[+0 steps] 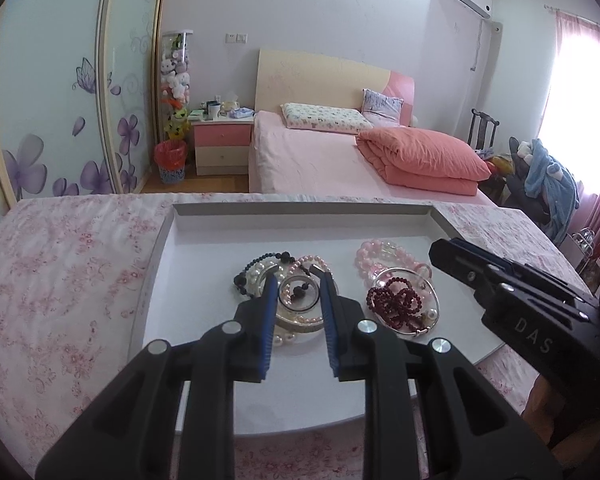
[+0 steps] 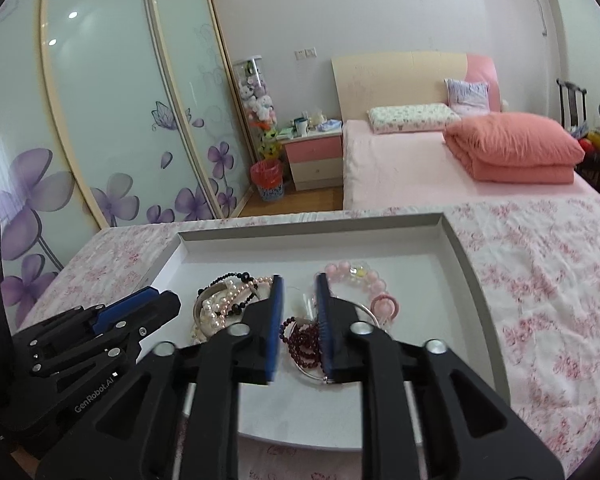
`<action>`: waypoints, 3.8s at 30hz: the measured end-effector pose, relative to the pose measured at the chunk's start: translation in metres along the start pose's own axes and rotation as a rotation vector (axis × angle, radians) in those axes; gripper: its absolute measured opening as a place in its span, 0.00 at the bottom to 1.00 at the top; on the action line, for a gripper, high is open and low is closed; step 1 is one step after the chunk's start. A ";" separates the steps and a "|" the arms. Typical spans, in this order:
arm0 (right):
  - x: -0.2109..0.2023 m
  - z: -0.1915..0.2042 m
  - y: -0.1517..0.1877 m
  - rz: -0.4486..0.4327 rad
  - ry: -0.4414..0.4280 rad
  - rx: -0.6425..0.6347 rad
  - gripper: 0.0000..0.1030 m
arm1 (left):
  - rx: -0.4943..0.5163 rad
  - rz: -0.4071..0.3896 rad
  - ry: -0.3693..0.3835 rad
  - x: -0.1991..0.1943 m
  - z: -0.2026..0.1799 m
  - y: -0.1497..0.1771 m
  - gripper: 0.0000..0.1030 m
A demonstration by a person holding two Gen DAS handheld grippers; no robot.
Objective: Organize jewelry
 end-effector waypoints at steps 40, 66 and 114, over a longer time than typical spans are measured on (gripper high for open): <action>-0.141 -0.001 0.061 -0.081 0.044 -0.035 0.98 | 0.036 -0.159 -0.067 -0.173 -0.001 0.065 0.94; -0.156 -0.009 0.085 -0.113 0.094 -0.036 0.98 | 0.052 -0.183 -0.078 -0.183 -0.007 0.085 0.96; -0.152 -0.007 0.085 -0.103 0.091 -0.035 0.98 | 0.046 -0.163 -0.078 -0.175 -0.006 0.088 0.96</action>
Point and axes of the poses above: each gripper's, at about its wrist camera, not at the fingertips, and x roughly the way its jaws point, z to its left, y to its underside, the point moved 9 cm from there along x, roughly the way its jaws point, and after that the axes turned 8 degrees about y, right-handed, at the moved point
